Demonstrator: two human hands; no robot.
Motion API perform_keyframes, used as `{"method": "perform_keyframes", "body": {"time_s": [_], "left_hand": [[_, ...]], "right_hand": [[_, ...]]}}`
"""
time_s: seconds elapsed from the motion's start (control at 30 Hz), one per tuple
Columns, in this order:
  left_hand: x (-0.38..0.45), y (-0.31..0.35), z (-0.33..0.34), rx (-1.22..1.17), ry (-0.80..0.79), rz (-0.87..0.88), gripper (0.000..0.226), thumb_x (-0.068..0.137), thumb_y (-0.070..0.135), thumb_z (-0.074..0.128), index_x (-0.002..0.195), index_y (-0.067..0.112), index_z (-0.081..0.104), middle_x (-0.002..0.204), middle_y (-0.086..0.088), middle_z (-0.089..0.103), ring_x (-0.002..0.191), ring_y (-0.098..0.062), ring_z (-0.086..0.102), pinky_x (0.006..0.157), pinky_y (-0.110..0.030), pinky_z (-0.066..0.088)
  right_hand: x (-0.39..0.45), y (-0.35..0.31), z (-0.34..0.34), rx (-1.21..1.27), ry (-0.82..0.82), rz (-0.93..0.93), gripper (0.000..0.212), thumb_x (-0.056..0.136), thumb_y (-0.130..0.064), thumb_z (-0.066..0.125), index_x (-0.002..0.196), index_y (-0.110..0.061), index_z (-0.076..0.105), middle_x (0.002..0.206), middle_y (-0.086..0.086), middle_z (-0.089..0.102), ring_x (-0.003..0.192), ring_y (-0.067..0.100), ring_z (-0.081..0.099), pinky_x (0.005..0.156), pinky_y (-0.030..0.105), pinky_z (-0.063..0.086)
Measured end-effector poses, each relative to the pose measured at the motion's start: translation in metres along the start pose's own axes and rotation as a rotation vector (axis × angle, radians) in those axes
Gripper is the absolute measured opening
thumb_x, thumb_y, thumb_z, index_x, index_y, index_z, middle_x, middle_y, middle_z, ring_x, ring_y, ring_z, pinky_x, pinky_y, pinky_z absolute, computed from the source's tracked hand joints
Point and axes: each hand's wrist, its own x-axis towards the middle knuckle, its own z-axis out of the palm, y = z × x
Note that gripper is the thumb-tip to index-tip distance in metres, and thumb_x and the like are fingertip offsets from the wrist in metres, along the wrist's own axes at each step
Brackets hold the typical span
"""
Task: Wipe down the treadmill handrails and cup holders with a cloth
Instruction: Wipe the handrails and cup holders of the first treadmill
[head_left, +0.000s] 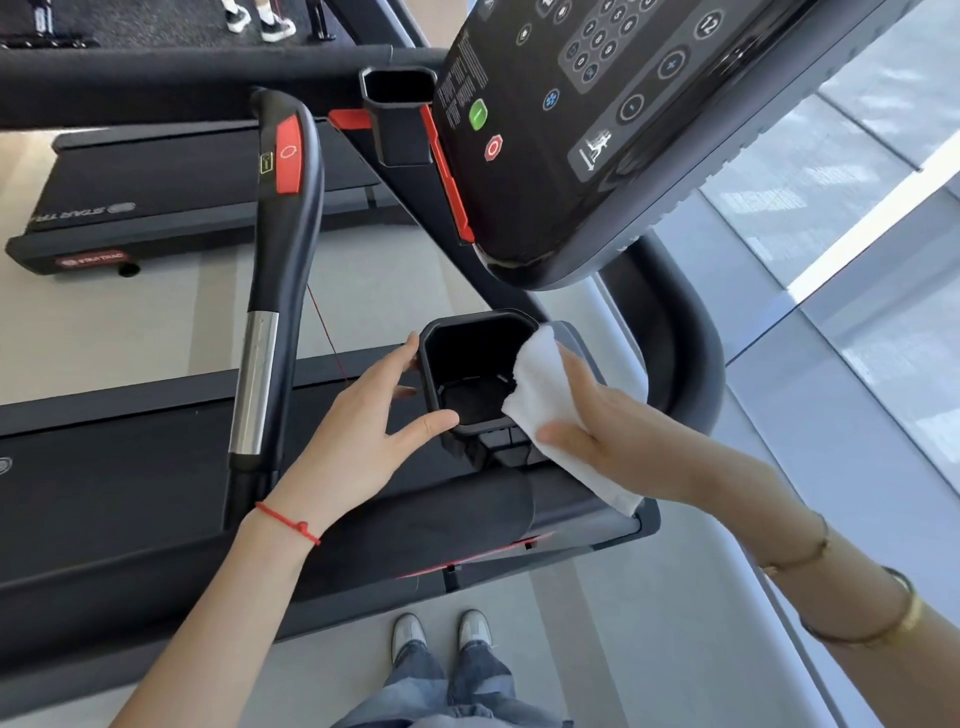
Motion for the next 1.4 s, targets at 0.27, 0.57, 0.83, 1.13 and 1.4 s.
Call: {"method": "perform_keyframes", "body": {"time_s": [0.27,0.57,0.83,1.13,1.4], "left_hand": [[-0.001,0.003,0.002,-0.005,0.012,-0.01,0.103,0.067,0.075,0.049,0.156,0.034,0.015,0.155,0.014,0.034,0.118,0.006,0.044,0.11,-0.03,0.037],[-0.003,0.003,0.003,-0.022,0.013,-0.016,0.098,0.072,0.07,0.053,0.155,0.037,0.014,0.156,0.012,0.033,0.131,0.0,0.04,0.114,-0.032,0.034],[-0.004,0.005,0.003,-0.011,0.006,-0.018,0.097,0.074,0.07,0.052,0.156,0.037,0.012,0.155,0.014,0.033,0.12,0.009,0.038,0.108,-0.023,0.033],[-0.011,0.005,0.0,0.001,-0.008,-0.013,0.083,0.081,0.063,0.048,0.155,0.039,0.016,0.15,0.018,0.039,0.108,0.021,0.045,0.102,-0.018,0.033],[-0.015,0.005,-0.005,0.045,0.055,-0.031,0.066,0.088,0.051,0.055,0.148,0.028,0.04,0.14,0.014,0.051,0.119,0.003,0.051,0.106,-0.021,0.037]], "right_hand": [[0.007,-0.006,0.012,-0.033,0.128,-0.127,0.084,0.1,-0.044,0.044,0.152,-0.02,-0.017,0.162,0.001,-0.015,0.147,0.022,0.015,0.108,0.028,0.028],[0.016,-0.02,0.024,-0.066,0.211,-0.14,0.09,0.099,-0.051,0.044,0.153,-0.006,-0.013,0.16,0.002,-0.022,0.136,0.002,-0.038,0.117,0.03,-0.013],[0.02,-0.01,0.03,0.146,0.202,-0.033,0.12,0.077,-0.076,0.05,0.15,-0.017,-0.025,0.157,-0.009,-0.03,0.149,0.014,-0.011,0.107,0.014,0.002],[0.062,0.005,0.002,0.226,0.378,-0.117,0.065,0.092,-0.055,0.037,0.144,-0.017,0.035,0.13,0.003,0.054,0.118,0.021,0.051,0.086,0.015,0.033],[0.114,-0.021,-0.027,-0.105,0.096,-0.377,0.037,0.105,-0.03,0.039,0.138,-0.016,0.048,0.119,0.004,0.064,0.106,0.021,0.056,0.084,0.024,0.037]]}}
